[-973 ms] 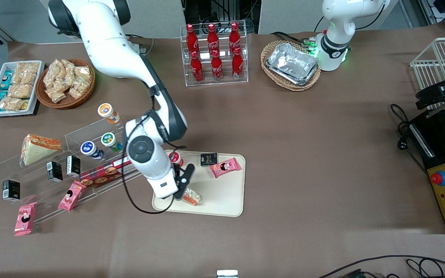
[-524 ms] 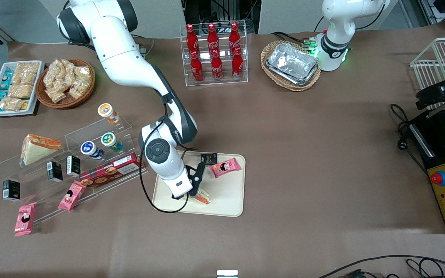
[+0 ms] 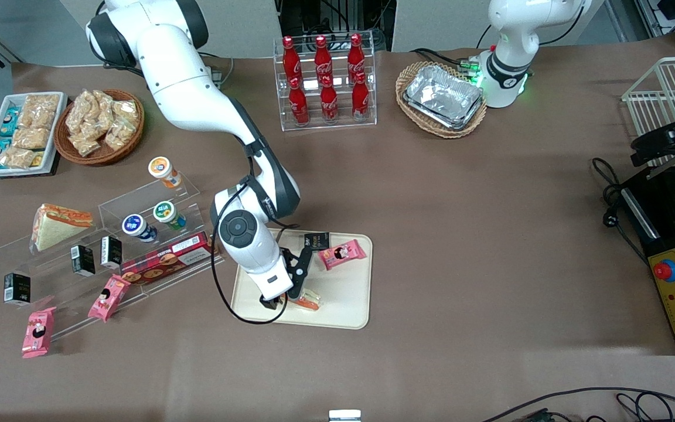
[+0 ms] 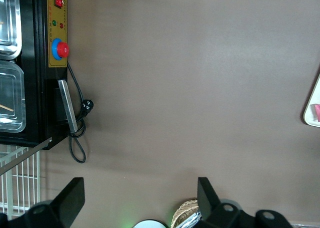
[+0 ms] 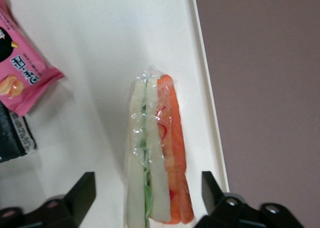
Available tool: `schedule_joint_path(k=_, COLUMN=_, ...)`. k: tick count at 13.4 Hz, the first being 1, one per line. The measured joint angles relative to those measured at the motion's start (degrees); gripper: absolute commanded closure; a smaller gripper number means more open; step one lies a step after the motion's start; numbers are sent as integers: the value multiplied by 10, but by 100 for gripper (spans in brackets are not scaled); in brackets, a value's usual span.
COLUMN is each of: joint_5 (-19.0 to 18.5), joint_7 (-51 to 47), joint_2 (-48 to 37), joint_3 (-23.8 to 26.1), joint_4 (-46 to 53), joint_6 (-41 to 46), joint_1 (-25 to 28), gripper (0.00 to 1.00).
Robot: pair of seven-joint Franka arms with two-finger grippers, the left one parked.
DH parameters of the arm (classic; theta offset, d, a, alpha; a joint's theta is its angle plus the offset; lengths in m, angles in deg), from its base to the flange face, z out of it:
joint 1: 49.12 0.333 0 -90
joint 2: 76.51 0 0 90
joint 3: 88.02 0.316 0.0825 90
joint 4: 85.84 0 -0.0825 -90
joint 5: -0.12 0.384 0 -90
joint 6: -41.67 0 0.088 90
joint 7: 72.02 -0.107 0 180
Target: Place sandwich on tray
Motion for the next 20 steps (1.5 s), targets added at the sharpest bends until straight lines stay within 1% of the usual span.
schedule_joint_path(k=4, joint_5=17, joint_7=0, joint_2=-4, joint_3=0, joint_4=3, joint_6=1, joint_1=-2, gripper=0)
schedule_joint_path(k=6, joint_5=24, joint_7=0, joint_2=-13, joint_3=0, joint_4=6, joint_6=17, joint_1=-2, gripper=0)
schedule_joint_path(k=8, joint_5=29, joint_7=-1, joint_2=-36, joint_3=0, joint_4=9, joint_6=53, joint_1=-2, gripper=0)
schedule_joint_path(k=11, joint_5=31, joint_7=-3, joint_2=-94, joint_3=-4, joint_4=14, joint_6=120, joint_1=-12, gripper=0)
schedule_joint_path(k=13, joint_5=35, joint_7=-3, joint_2=-134, joint_3=-5, joint_4=14, joint_6=171, joint_1=-39, gripper=0)
schedule_joint_path(k=15, joint_5=53, joint_7=-4, joint_2=-166, joint_3=-5, joint_4=13, joint_6=214, joint_1=-67, gripper=0)
schedule_joint_path(k=16, joint_5=59, joint_7=-20, joint_2=-181, joint_3=-5, joint_4=13, joint_6=227, joint_1=-77, gripper=0)
schedule_joint_path(k=20, joint_5=61, joint_7=-154, joint_2=-250, joint_3=-5, joint_4=14, joint_6=329, joint_1=-109, gripper=0)
